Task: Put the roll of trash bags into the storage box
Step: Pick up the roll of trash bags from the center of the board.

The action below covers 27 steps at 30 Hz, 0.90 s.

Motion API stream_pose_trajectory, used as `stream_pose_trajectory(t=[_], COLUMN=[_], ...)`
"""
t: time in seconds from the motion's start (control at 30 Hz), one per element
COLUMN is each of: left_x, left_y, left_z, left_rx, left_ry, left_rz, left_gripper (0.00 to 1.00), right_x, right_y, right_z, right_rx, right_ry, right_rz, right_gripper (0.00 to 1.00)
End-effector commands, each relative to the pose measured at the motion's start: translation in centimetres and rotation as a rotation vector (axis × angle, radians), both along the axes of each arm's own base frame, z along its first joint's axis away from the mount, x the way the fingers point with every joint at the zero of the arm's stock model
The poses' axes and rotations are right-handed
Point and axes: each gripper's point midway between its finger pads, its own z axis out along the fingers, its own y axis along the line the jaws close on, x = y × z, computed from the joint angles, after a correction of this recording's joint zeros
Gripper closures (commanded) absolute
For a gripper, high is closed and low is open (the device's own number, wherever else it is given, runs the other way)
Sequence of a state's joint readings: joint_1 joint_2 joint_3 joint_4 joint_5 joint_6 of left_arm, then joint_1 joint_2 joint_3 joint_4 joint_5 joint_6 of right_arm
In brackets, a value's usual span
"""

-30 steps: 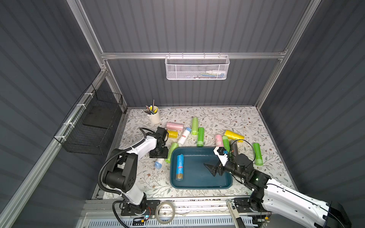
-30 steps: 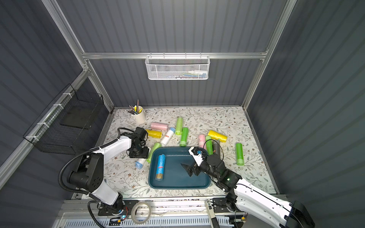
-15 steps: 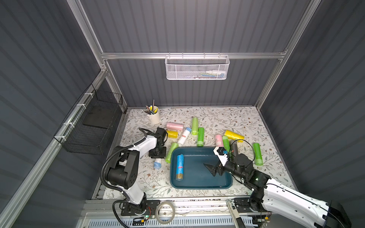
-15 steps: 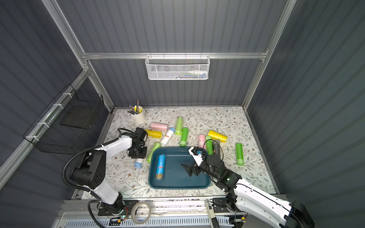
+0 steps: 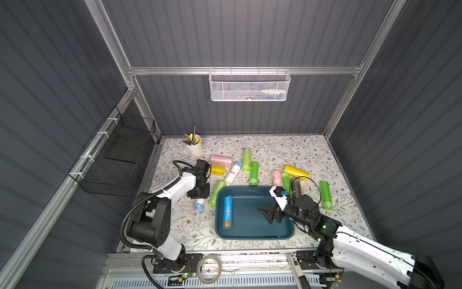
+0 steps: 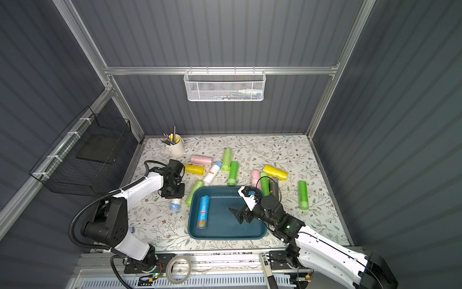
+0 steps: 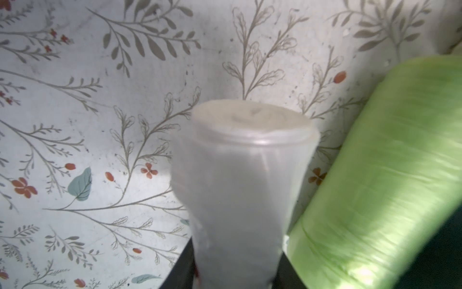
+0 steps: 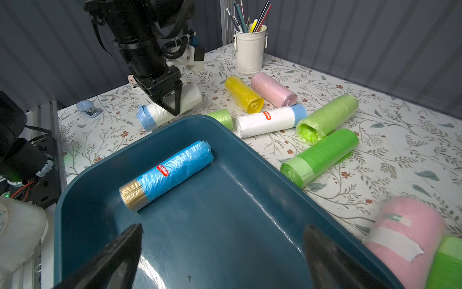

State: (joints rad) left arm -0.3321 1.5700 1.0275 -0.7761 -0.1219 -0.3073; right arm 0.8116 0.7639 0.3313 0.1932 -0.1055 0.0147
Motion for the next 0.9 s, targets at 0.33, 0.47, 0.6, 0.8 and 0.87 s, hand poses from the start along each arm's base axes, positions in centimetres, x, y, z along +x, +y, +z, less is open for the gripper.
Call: stream_pose_trajectory(t=[0.33,0.47,0.6,0.8,0.87], left_x=[-1.4,-2.0,-2.8,-3.9,-4.0], left_y=[-3.5,-4.8,-6.1,-8.1,-8.8], left_z=[5.7,7.5,8.9,10.6,11.1], left_rx=[-0.266,-0.320,-0.353,-0.400,-0.455], left_ry=[-0.057,-0.081,-0.100,-0.140,-0.151], left_rz=[0.019,0.006,-0.013,0.004,0.025], left_gripper=[0.62,0.62,0.62,0.62,0.62], right_x=[-1.6,-1.9,-2.2,-2.3,-2.3], right_y=[1.3,1.4,1.4,1.4,1.5], right_z=[1.3,1.5,1.8,1.9,1.9], right_rx=[0.047,0.056,0.069,0.074,0.074], right_ry=[-0.017,-0.020,-0.030,-0.032,-0.028], right_rz=[0.118,0.139,0.148,0.152,0.155], right_gripper=[0.01,0.01,0.01,0.01,0.01])
